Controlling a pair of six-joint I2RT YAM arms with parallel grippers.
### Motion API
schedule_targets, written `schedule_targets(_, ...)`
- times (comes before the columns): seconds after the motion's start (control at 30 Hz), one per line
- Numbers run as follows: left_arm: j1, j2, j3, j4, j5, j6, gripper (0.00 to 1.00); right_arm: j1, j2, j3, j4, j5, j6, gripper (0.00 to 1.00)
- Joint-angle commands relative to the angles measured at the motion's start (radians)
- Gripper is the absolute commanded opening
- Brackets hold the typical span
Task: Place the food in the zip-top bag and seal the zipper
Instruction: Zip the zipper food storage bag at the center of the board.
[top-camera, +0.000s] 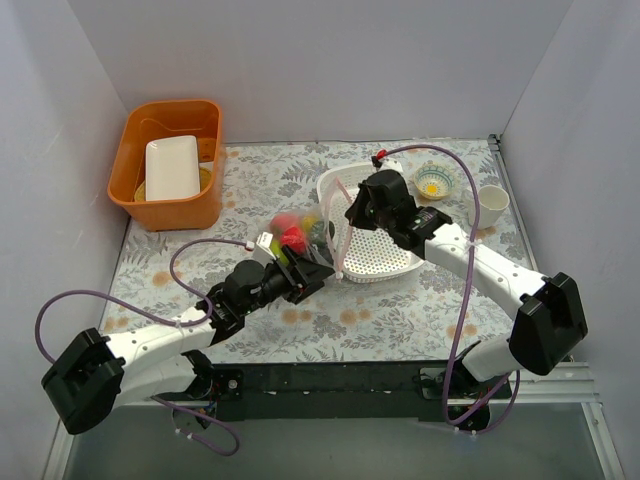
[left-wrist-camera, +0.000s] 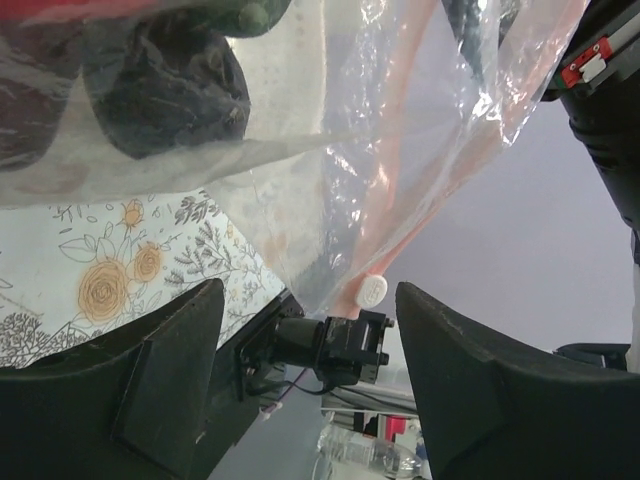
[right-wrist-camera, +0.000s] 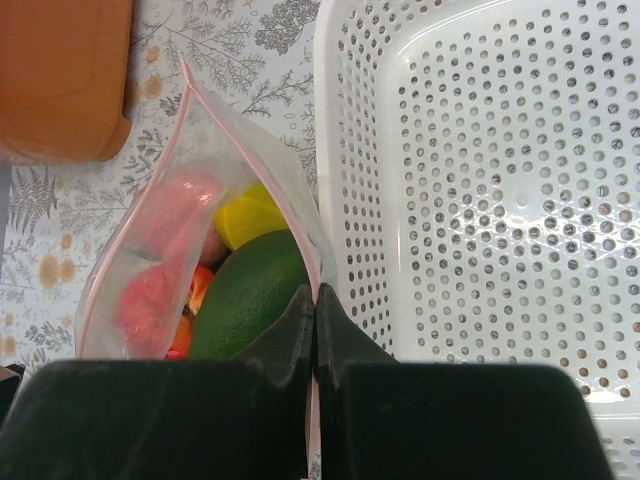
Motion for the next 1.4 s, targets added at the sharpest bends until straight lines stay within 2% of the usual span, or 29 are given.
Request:
schedule_targets(0.0,-0.027,0.037,-0.01,0.139,-0.085,-0.127,0.67,-0.004,-0.041,-0.014,0.025,0.007,0.026,0.01)
schedule_targets(0.1,-0.037,0.053,-0.007,0.148,-0.147,-0.136,0.62,-0.004,-0.046,-0.021,0.025,0.001,0.031,0.01)
schedule_targets(0.23,-0.038,0.053,-0.013,0.147,-0.181,-0.145,0.47,-0.004,-0.054,-0.026,0.024,-0.007,0.034,0.01)
schedule_targets(0.37,-0.038,0.06,-0.003,0.142,-0.189,-0.145,0.27,-0.004,-0.054,-0.032,0.022,-0.016,0.037,0.01)
schedule_targets(0.47,-0.036,0.068,-0.001,0.145,-0.188,-0.147,0.16,-0.004,-0.055,-0.037,0.019,-0.016,0.037,0.01)
schedule_targets(0.53,-0.038,0.071,0.001,0.147,-0.18,-0.147,0.02,-0.004,-0.057,-0.038,0.018,-0.017,0.037,0.01)
schedule_targets(0.57,-0.036,0.065,0.004,0.141,-0.18,-0.145,0.0,-0.004,-0.057,-0.038,0.016,-0.016,0.035,0.01)
schedule_targets(0.67,-0.038,0.039,0.013,0.086,-0.194,-0.136,0.0,-0.008,-0.061,-0.044,0.021,-0.013,0.021,0.01)
schedule_targets(0.77,-0.036,-0.012,0.04,-0.013,-0.224,-0.098,0.0,-0.021,-0.073,-0.017,-0.031,-0.027,-0.011,0.12)
schedule_targets(0.8,-0.036,-0.025,0.05,-0.037,-0.227,-0.079,0.0,-0.021,-0.098,-0.014,-0.042,-0.027,-0.018,0.31)
schedule_targets(0.83,-0.036,-0.029,0.053,-0.042,-0.232,-0.07,0.0,-0.021,-0.116,-0.014,-0.053,-0.03,-0.019,0.44)
schedule_targets(0.87,-0.038,-0.032,0.054,-0.043,-0.232,-0.062,0.0,-0.021,-0.136,-0.021,-0.07,-0.036,-0.017,0.52)
schedule_targets(0.9,-0.036,-0.029,0.056,-0.048,-0.231,-0.058,0.0,-0.021,-0.183,-0.029,-0.073,-0.051,-0.014,0.66)
schedule_targets(0.97,-0.038,-0.019,0.067,-0.05,-0.228,-0.039,0.0,-0.021,-0.233,-0.068,-0.083,-0.079,0.009,0.73)
schedule_targets(1.1,-0.038,-0.001,0.09,-0.054,-0.217,-0.013,0.0,0.002,-0.316,-0.161,-0.054,-0.267,0.07,0.72)
schedule_targets(1.17,-0.036,0.007,0.099,-0.056,-0.217,-0.001,0.0,0.048,-0.317,-0.182,-0.067,-0.283,0.105,0.7)
schedule_targets(1.23,-0.038,0.008,0.105,-0.066,-0.22,0.004,0.0,0.09,-0.322,-0.21,-0.065,-0.3,0.136,0.62)
schedule_targets(1.37,-0.038,0.013,0.113,-0.074,-0.223,0.011,0.0,0.153,-0.316,-0.245,-0.031,-0.295,0.169,0.53)
